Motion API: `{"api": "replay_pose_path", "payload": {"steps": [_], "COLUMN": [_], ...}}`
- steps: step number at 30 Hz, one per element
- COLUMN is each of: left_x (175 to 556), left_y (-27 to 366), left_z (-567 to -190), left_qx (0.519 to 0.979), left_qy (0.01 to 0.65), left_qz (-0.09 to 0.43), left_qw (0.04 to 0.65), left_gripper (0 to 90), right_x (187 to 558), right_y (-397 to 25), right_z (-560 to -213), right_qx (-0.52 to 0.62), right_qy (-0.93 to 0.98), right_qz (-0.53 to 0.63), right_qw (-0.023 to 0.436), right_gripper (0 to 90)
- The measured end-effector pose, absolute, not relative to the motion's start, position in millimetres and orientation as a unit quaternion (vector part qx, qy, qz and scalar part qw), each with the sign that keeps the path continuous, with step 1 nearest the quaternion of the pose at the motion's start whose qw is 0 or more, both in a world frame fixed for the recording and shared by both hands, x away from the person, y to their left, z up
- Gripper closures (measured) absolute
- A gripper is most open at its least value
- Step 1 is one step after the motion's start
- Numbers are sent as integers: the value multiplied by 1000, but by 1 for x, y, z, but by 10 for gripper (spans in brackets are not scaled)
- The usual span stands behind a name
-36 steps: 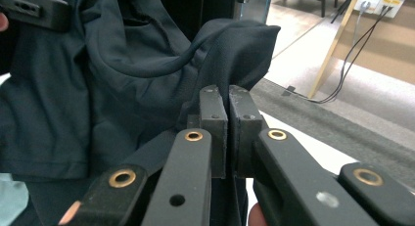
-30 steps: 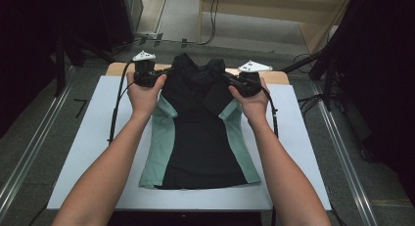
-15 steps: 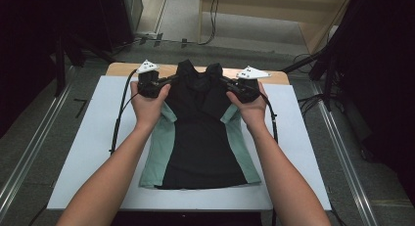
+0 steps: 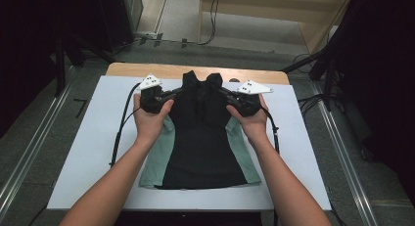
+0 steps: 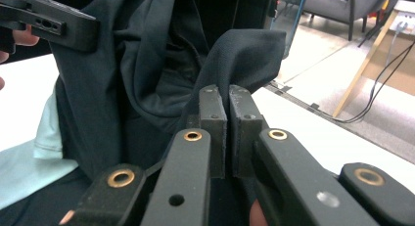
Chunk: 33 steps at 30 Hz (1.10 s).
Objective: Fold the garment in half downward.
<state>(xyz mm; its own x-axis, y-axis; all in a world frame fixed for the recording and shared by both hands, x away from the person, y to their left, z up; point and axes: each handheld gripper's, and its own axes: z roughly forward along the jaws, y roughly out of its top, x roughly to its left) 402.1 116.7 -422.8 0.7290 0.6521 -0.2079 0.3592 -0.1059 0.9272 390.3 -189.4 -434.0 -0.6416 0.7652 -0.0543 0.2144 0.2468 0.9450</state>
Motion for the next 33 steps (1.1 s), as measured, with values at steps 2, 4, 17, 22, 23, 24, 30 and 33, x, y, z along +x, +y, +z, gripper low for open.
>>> {"api": "replay_pose_path", "payload": {"steps": [2,4,17,22,23,24,30,33], "left_x": [396,390,353,336,331,329,309,301], "left_y": [117,118,129,134,135,135,140,141], "left_z": [-425,-426,-445,-456,-460,-462,-479,-486], "left_qx": [734,734,735,737,743,747,769,784], "left_qy": [340,337,327,328,326,324,327,329], "left_qz": [125,122,89,78,80,82,73,75], "left_qw": [575,577,588,585,579,575,545,521], "left_gripper": [868,868,868,864,864,864,865,865], "right_x": [385,379,338,319,317,312,293,286], "right_y": [-189,-191,-188,-189,-190,-191,-194,-195], "right_z": [-435,-436,-450,-461,-463,-466,-482,-489], "right_qx": [325,325,290,287,287,291,297,299], "right_qy": [745,742,753,756,756,755,760,763], "right_qz": [516,522,517,521,523,524,523,520], "right_qw": [271,268,284,273,271,266,247,239], "right_gripper": [846,845,844,843,843,843,842,841]}}
